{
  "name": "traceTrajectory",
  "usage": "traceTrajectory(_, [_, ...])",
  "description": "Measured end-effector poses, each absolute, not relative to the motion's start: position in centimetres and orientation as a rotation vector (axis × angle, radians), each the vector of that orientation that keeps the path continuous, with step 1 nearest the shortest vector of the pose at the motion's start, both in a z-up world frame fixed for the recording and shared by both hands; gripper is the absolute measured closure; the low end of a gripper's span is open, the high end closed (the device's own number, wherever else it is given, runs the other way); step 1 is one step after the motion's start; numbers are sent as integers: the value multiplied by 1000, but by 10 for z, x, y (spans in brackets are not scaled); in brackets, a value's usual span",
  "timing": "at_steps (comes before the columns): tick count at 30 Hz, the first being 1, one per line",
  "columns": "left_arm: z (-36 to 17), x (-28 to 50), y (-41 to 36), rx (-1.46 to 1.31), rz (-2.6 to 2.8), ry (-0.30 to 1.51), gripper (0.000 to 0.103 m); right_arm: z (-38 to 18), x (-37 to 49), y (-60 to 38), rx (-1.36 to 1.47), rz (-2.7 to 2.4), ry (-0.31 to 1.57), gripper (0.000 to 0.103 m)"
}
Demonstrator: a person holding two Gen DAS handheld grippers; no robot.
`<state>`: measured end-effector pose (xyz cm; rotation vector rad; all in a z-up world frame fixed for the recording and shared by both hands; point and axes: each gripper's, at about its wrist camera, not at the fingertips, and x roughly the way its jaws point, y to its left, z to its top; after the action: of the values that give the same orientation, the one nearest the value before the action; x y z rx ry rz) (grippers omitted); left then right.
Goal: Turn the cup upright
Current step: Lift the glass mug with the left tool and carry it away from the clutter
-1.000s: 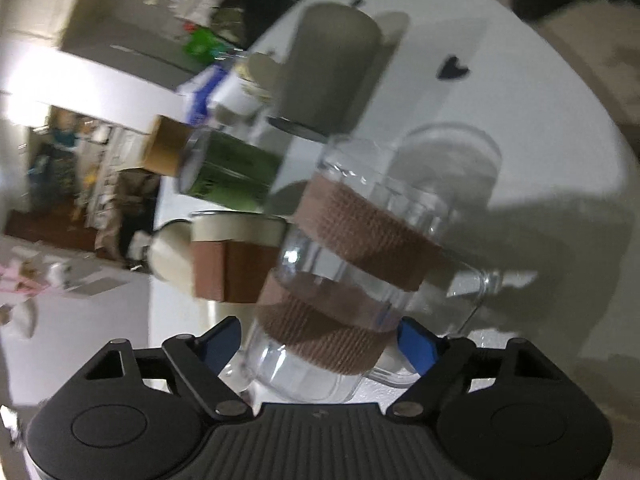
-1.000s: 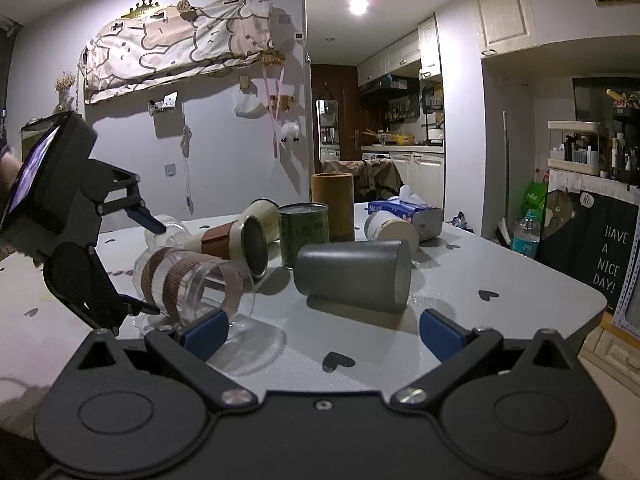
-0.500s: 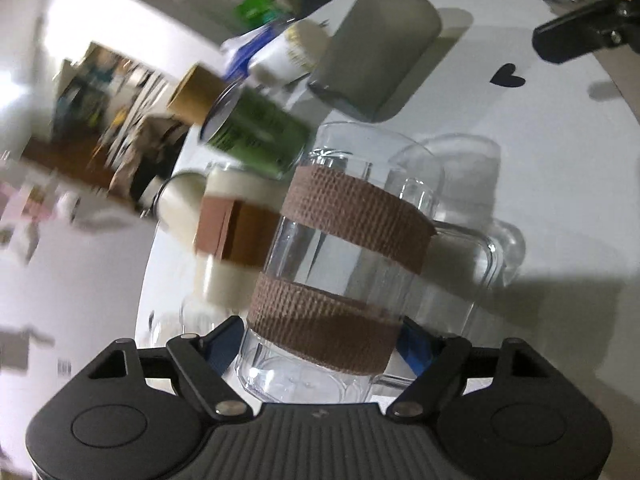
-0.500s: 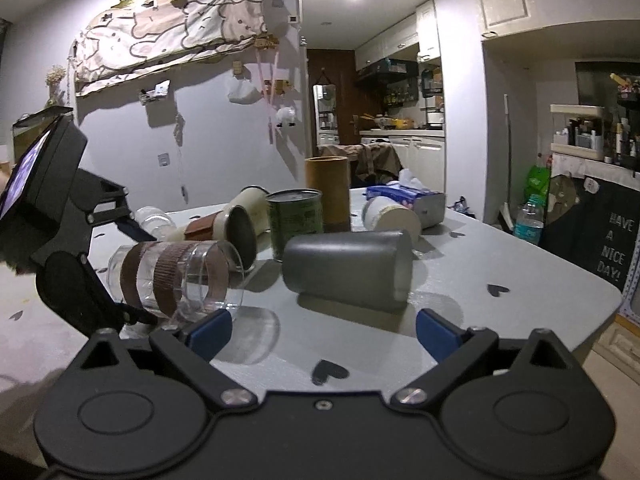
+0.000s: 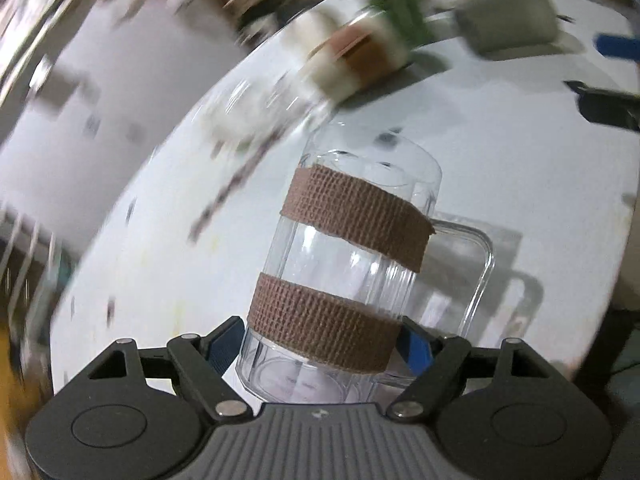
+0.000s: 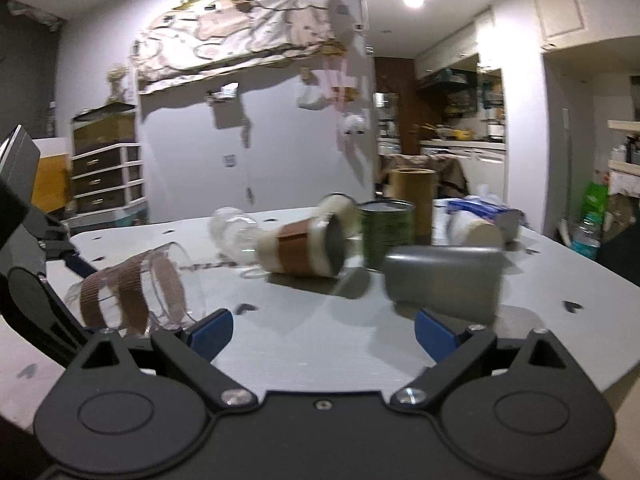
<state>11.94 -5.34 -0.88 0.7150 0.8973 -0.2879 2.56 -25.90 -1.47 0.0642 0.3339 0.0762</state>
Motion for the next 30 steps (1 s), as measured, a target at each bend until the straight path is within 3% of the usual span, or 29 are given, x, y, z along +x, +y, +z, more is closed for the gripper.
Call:
traceTrajectory(5, [1, 99, -20, 514, -183, 1000, 21, -10, 23, -234, 67, 199, 339, 5])
traceTrajectory(16, [-8, 100, -18, 491, -210, 972, 19, -7, 40, -175, 104, 436, 429, 11])
traceTrajectory(22, [4, 103, 0, 316, -301, 940, 10, -7, 37, -177, 118, 423, 444, 11])
traceTrajectory(30, [9, 90, 40, 29, -398, 916, 11, -18, 45, -181, 137, 422, 525, 11])
